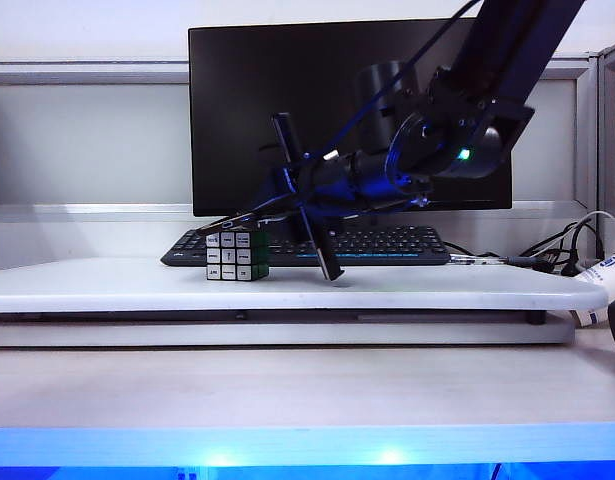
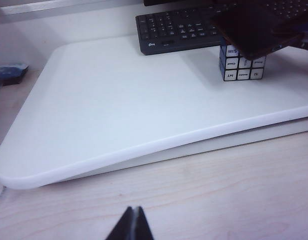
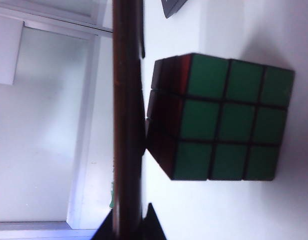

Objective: Put the phone on top of the Rubik's Cube.

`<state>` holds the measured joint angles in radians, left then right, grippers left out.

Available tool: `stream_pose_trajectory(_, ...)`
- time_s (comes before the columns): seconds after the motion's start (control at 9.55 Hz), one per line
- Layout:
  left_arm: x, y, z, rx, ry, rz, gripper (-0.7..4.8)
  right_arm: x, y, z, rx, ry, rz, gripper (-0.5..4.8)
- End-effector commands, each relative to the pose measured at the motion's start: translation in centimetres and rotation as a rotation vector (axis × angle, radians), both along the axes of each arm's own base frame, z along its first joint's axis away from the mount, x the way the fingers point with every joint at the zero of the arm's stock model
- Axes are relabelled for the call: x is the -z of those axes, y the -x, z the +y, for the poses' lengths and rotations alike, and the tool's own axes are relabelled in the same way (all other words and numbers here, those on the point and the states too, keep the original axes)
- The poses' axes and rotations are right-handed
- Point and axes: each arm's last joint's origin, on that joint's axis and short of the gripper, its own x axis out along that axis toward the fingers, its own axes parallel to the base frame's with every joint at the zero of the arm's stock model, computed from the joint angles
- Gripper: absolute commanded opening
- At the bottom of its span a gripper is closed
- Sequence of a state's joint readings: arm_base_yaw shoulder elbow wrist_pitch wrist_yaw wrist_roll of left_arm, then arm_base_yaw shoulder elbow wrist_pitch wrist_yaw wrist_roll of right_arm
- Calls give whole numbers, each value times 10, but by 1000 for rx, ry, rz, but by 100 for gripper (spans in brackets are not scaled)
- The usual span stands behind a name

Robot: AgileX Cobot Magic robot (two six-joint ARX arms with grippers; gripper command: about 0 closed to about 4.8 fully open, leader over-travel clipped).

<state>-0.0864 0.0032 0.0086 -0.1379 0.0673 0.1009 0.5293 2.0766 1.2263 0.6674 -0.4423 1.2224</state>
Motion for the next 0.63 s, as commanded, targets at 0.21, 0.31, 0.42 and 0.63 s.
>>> stream_pose_trajectory(0.21, -1, 0, 0, -1, -2, -12, -6, -3, -1, 1, -4, -14, -7, -7)
stream_pose_trajectory(0.31, -1, 0, 0, -1, -2, -12, -6, -4, 0, 1, -18, -27, -7, 6)
stream_pose_trajectory(0.42, -1, 0, 0, -1, -3, -12, -6, -4, 0, 1, -23, -43, 11, 90)
stream_pose_trajectory(0.63, -1, 0, 0, -2, -3, -12, -6, -4, 0, 1, -20, -56, 33, 176)
